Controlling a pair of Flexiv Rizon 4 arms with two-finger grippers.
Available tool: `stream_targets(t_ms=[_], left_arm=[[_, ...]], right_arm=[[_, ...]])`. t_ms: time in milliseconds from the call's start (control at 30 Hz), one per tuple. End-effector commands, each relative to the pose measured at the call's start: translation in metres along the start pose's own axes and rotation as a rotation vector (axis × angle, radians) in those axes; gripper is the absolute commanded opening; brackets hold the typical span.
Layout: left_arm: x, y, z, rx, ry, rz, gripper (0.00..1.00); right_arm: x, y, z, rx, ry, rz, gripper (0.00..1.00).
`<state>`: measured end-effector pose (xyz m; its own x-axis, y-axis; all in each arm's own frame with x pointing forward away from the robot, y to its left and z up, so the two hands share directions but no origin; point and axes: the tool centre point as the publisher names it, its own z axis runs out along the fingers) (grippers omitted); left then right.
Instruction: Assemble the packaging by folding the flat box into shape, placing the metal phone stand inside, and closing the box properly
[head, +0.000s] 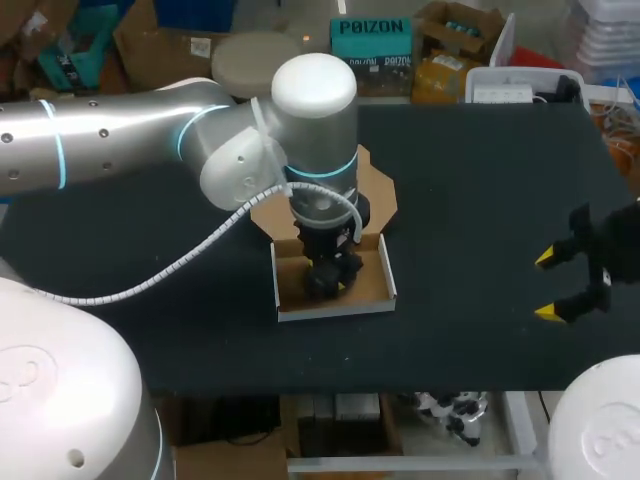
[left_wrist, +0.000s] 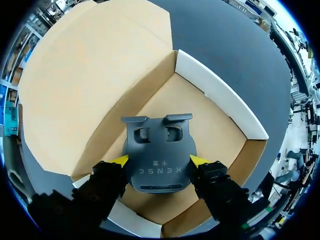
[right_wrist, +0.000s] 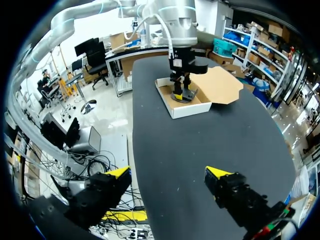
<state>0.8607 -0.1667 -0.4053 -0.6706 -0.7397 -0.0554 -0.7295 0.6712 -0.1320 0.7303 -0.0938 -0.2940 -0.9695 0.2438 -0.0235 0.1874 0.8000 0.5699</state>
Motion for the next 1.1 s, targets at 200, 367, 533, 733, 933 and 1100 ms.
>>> stream_targets(t_ms=[200, 367, 533, 733, 933, 1100], left_arm=[[0.000, -0.001, -0.005, -0.001, -0.011, -0.008, 1.00], [0.000, 0.001, -0.008, -0.003, -0.009, -0.025, 1.00], [0.003, 0.003, -0.016, -0.007, -0.011, -0.091, 1.00], [0.002, -0.001, -0.027, -0.049, -0.003, -0.269, 1.00], [-0.001, -0.003, -0.039, -0.048, 0.043, -0.404, 1.00], [-0.001, -0.003, -0.039, -0.048, 0.043, -0.404, 1.00]], right_arm=[[0.000, 0.000, -0.001, -0.004, 0.002, -0.001, 1.00], [0.000, 0.000, -0.001, -0.004, 0.002, -0.001, 1.00], [0.000, 0.000, -0.001, -0.004, 0.002, -0.001, 1.00], [0.000, 0.000, -0.001, -0.004, 0.002, -0.001, 1.00], [0.000, 0.000, -0.001, -0.004, 0.002, -0.001, 1.00], [0.000, 0.000, -0.001, -0.004, 0.002, -0.001, 1.00]])
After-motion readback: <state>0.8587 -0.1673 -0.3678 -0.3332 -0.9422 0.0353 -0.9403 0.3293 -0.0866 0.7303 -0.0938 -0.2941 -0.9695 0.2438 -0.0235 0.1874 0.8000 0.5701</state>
